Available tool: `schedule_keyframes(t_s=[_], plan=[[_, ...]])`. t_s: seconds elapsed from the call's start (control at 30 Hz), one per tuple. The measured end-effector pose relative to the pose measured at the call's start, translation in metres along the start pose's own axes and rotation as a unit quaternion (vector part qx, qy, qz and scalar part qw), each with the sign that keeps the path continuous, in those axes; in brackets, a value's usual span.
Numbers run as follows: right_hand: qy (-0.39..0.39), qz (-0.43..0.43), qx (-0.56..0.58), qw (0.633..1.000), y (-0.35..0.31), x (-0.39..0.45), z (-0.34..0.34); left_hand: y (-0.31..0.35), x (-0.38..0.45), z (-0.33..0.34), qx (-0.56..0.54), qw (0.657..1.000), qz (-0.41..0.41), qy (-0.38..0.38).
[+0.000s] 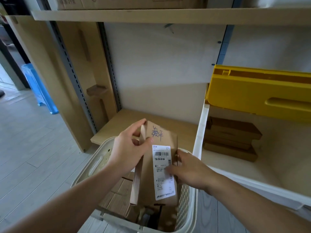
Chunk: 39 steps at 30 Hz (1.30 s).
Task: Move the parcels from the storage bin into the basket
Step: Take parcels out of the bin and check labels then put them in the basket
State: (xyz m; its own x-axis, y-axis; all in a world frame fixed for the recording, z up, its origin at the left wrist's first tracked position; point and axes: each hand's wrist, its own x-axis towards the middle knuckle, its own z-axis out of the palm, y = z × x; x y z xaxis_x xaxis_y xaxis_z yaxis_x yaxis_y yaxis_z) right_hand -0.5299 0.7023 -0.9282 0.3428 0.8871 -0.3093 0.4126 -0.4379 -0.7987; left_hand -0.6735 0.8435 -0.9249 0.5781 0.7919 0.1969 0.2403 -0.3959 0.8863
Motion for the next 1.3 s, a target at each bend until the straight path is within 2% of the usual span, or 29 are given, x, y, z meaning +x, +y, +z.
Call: schedule_keyframes(t_s=[0.1, 0.17, 0.4, 0.6, 0.8, 1.03, 1.3], plan=[[-0.038, 0.085, 0.067, 0.993, 0.005, 0.007, 0.005, -0.012, 0.003, 0.013, 0.055, 0.998, 0.02, -0.036], [-0.055, 0.109, 0.091, 0.988, 0.01, 0.011, 0.008, -0.017, 0.005, 0.024, 0.087, 0.994, 0.027, -0.053], [-0.057, 0.128, 0.141, 0.98, 0.016, 0.029, 0.014, -0.029, 0.013, 0.063, 0.213, 0.969, 0.016, -0.126], [-0.066, 0.142, 0.194, 0.968, 0.037, 0.049, 0.027, -0.051, 0.024, 0.074, 0.209, 0.953, -0.007, -0.219], [-0.043, 0.137, 0.198, 0.97, 0.059, 0.066, 0.05, -0.071, 0.025, 0.086, 0.224, 0.946, 0.017, -0.232], [0.001, 0.123, 0.228, 0.966, 0.057, 0.086, 0.06, -0.08, 0.032, 0.078, 0.205, 0.959, 0.003, -0.198], [-0.029, 0.117, 0.227, 0.966, 0.064, 0.1, 0.064, -0.089, 0.036, 0.076, 0.226, 0.939, -0.021, -0.258]])
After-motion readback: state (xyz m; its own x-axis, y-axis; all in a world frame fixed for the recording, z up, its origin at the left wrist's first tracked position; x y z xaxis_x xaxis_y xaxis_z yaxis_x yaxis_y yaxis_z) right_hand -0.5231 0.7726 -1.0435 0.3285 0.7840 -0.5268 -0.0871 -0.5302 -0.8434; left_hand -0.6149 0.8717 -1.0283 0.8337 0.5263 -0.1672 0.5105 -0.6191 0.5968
